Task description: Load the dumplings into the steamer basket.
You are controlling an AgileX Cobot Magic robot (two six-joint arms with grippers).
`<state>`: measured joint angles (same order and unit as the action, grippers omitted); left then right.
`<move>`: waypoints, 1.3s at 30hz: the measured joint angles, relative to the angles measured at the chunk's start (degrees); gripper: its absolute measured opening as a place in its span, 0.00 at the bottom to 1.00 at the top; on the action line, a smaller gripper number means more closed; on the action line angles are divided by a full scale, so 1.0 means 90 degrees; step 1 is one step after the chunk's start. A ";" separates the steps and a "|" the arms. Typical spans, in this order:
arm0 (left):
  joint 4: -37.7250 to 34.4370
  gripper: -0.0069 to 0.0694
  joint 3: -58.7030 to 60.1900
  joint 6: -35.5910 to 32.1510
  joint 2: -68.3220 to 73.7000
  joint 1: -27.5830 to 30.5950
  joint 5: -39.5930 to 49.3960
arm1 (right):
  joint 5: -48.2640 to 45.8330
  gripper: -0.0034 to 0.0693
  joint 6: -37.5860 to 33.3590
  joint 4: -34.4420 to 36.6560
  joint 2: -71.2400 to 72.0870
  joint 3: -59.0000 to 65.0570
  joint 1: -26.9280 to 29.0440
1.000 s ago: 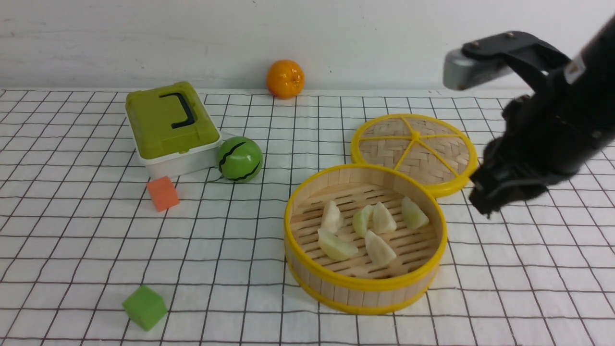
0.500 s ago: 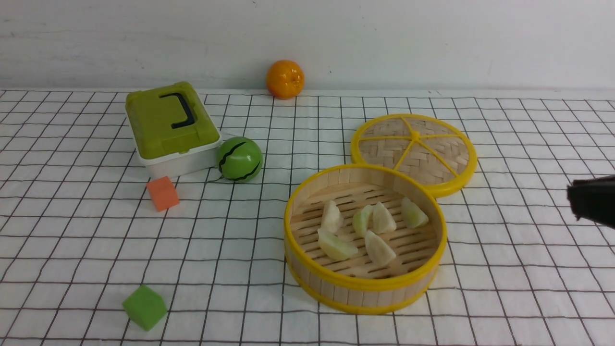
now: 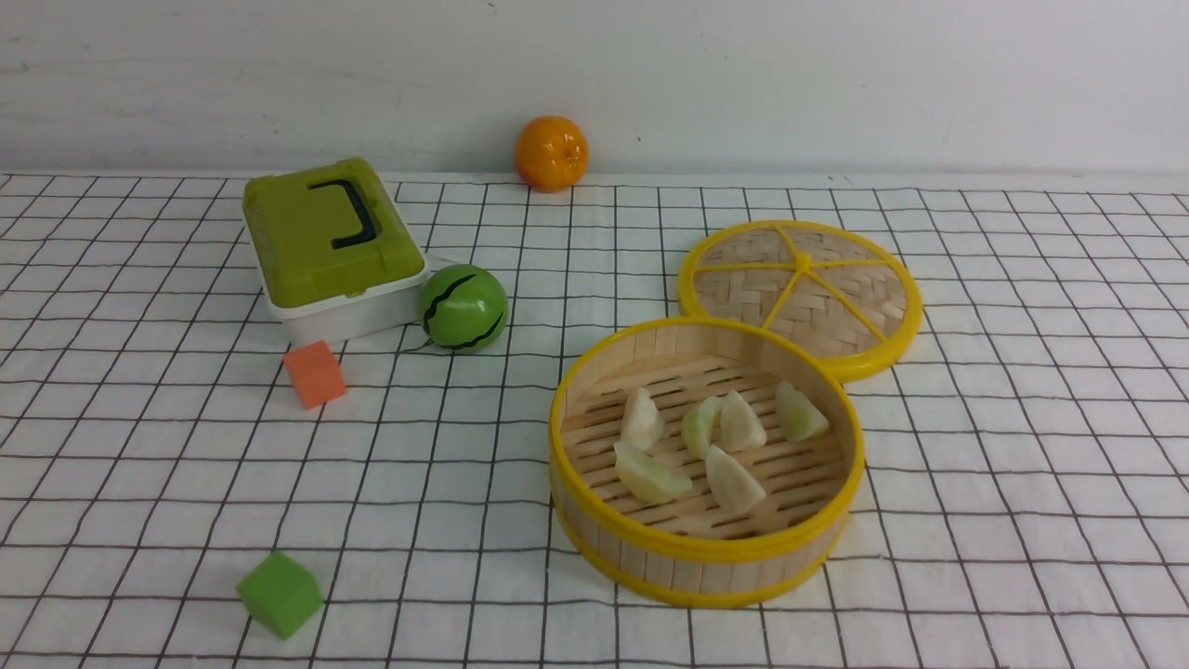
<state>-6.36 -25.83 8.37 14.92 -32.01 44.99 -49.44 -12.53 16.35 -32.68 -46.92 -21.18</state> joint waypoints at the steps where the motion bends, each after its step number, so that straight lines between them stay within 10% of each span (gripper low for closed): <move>1: 0.0000 0.24 0.0000 0.0000 0.0000 0.0000 0.0000 | -0.0051 0.03 0.0000 0.0000 0.0000 0.0000 0.0000; 10: 0.0000 0.25 0.0000 0.0005 0.0000 0.0000 0.0000 | -0.0051 0.03 0.0000 0.0000 0.0000 0.0016 0.0000; 18: 0.0007 0.25 0.0000 0.0005 0.0000 0.0000 0.0000 | 0.2345 0.02 0.0163 -0.0710 0.0589 0.1423 0.0083; 25: 0.0020 0.25 0.0000 0.0005 0.0000 0.0000 0.0000 | 0.4296 0.01 0.1672 -0.1817 0.2494 0.3898 0.1477; 39: 0.0029 0.27 0.0000 0.0005 0.0000 0.0000 0.0001 | 0.3309 0.01 0.2341 -0.2059 0.3696 0.5386 0.2923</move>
<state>-6.09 -25.83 8.41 14.92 -32.01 45.00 -19.66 8.54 -2.18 0.58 1.55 5.12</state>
